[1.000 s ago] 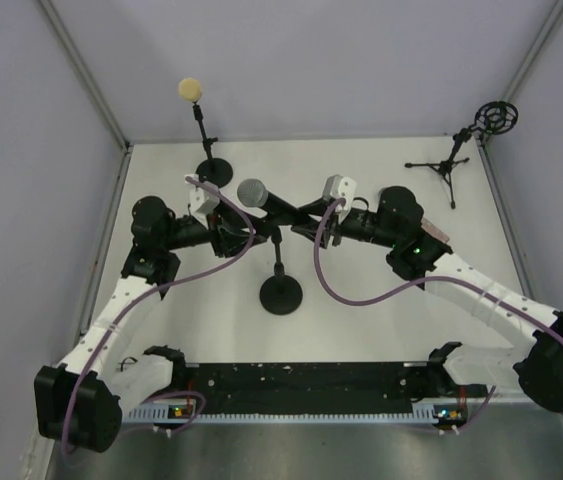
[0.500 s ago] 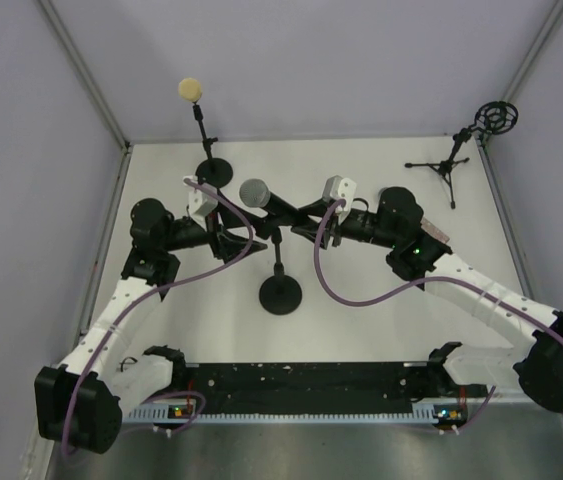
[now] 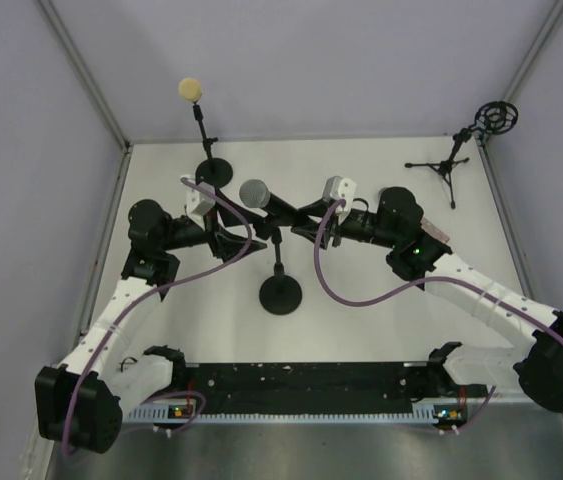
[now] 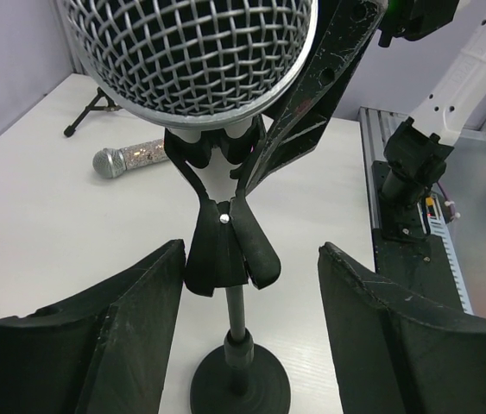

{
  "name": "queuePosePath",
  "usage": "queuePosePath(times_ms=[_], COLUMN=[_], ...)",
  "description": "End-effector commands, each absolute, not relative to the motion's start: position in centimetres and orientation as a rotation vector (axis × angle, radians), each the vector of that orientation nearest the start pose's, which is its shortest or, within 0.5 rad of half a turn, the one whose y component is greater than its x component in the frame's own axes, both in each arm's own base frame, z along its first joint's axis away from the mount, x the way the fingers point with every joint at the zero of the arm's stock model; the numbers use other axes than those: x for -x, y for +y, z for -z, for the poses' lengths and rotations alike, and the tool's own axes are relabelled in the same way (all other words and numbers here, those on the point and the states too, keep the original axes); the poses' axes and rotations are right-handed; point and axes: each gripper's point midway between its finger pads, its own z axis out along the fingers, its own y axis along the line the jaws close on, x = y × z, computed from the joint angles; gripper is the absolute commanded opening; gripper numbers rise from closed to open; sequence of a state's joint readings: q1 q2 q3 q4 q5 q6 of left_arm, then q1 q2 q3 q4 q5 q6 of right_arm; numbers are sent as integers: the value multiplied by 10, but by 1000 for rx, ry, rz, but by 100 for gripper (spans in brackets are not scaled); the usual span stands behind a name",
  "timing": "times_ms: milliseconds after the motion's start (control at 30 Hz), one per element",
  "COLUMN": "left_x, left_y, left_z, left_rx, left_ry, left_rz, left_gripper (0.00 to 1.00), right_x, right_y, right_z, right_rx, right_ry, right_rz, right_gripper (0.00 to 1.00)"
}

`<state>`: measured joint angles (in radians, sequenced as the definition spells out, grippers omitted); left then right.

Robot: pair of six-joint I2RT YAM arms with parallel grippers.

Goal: Remove the microphone from the stand

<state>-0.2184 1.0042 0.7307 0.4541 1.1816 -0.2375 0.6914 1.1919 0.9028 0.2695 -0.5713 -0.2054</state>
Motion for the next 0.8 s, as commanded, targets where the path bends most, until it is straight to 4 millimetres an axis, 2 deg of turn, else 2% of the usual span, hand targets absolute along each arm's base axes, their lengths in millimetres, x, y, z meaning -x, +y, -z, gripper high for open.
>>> queuePosePath(times_ms=[0, 167, 300, 400, 433, 533, 567, 767], left_x=[-226, -230, -232, -232, -232, -233, -233, -231], left_y=[-220, -219, -219, -220, -220, -221, -220, -220], left_z=[-318, -313, -312, -312, -312, -313, -314, -311], left_rx=[-1022, -1018, -1016, -1015, -1016, -1013, -1010, -1007], left_ry=[1229, 1256, 1261, 1263, 1262, 1261, 1259, 1258], left_rz=[1138, 1123, 1114, 1119, 1120, 1118, 1114, 1115], left_gripper=[70, 72, 69, 59, 51, 4, 0, 0], right_x=[-244, -244, -244, -244, -243, -244, -243, -244], right_y=[322, 322, 321, 322, 322, 322, 321, 320], right_z=[-328, -328, -328, -327, -327, -327, -327, -329], right_rx=[1076, 1076, 1075, 1078, 1078, 1078, 1079, 1069], right_ry=[1146, 1142, 1143, 1144, 1144, 1144, 1143, 1140], right_rz=[-842, -841, -839, -840, -840, -838, -839, -827], right_gripper=[43, 43, 43, 43, 43, 43, 43, 42])
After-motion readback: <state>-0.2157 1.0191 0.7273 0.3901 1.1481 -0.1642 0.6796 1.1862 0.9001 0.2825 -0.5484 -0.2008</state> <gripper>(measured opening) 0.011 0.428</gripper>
